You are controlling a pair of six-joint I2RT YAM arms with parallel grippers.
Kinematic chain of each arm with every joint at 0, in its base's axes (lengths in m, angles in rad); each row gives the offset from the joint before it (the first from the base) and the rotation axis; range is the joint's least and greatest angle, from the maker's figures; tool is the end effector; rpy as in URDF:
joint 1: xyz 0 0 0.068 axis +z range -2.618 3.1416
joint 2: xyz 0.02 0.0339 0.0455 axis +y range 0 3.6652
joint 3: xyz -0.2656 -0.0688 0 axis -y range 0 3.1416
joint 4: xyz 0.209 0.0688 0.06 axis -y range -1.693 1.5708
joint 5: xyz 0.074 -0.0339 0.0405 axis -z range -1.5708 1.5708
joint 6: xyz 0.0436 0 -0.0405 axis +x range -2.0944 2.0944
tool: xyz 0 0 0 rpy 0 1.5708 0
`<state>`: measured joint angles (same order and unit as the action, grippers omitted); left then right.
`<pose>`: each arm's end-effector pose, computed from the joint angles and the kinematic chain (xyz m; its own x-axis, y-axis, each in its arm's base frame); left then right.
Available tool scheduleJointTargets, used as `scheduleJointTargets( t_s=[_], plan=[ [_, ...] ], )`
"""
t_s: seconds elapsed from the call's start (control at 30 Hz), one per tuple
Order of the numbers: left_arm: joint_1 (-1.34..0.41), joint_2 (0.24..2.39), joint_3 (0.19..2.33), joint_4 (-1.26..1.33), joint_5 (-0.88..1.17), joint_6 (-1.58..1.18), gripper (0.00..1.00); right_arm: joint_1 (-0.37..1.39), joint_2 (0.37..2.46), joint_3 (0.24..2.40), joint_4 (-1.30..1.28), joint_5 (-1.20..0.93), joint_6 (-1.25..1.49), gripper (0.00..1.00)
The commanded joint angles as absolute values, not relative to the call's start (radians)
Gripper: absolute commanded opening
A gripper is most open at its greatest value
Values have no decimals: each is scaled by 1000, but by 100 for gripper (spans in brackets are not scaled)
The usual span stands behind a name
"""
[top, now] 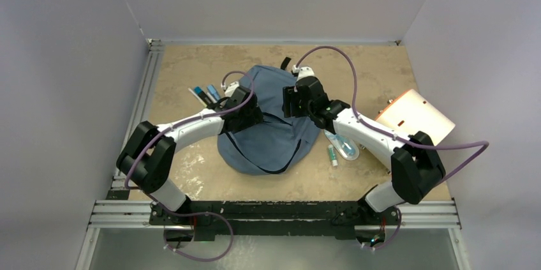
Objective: Pack the student bag
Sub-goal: Unzip the student bag at the center of the board.
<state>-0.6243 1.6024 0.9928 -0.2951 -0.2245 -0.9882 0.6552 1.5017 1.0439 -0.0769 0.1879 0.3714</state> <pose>0.2540 -0.1710 0.2169 -0.7336 -0.4748 -0.4861 -0.2806 0.8632 -0.4197 0.2557 0.1862 0.2804 -0.5475 0.0289 -0.8363 -0.2924 0.9298 0.2236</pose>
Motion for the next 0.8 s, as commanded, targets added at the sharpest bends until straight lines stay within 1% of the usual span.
scheduleJointTargets(
  t_s=[0.0, 0.1, 0.3, 0.37, 0.47, 0.53, 0.67, 0.77],
  plan=[
    [-628, 1592, 930, -262, -238, -1004, 68, 652, 1501, 1087, -79, 165, 318, 62],
    [-627, 1581, 891, -255, -237, -1014, 63, 652, 1517, 1107, -75, 140, 280, 63],
    [-625, 1593, 865, -243, -236, -1014, 62, 661, 1565, 1151, -53, 36, 168, 65],
    [-623, 1594, 863, -246, -239, -1012, 61, 669, 1577, 1159, -50, 28, 138, 68],
    [-619, 1587, 850, -246, -236, -1018, 61, 682, 1584, 1161, -36, 34, 96, 77],
    [-615, 1578, 835, -239, -234, -1021, 61, 690, 1582, 1156, -17, 45, 76, 81],
    [-607, 1565, 811, -225, -220, -1020, 58, 722, 1583, 1131, 41, 94, 27, 83],
    [-601, 1559, 798, -218, -207, -1016, 57, 764, 1598, 1119, 65, 176, -28, 79]
  ],
)
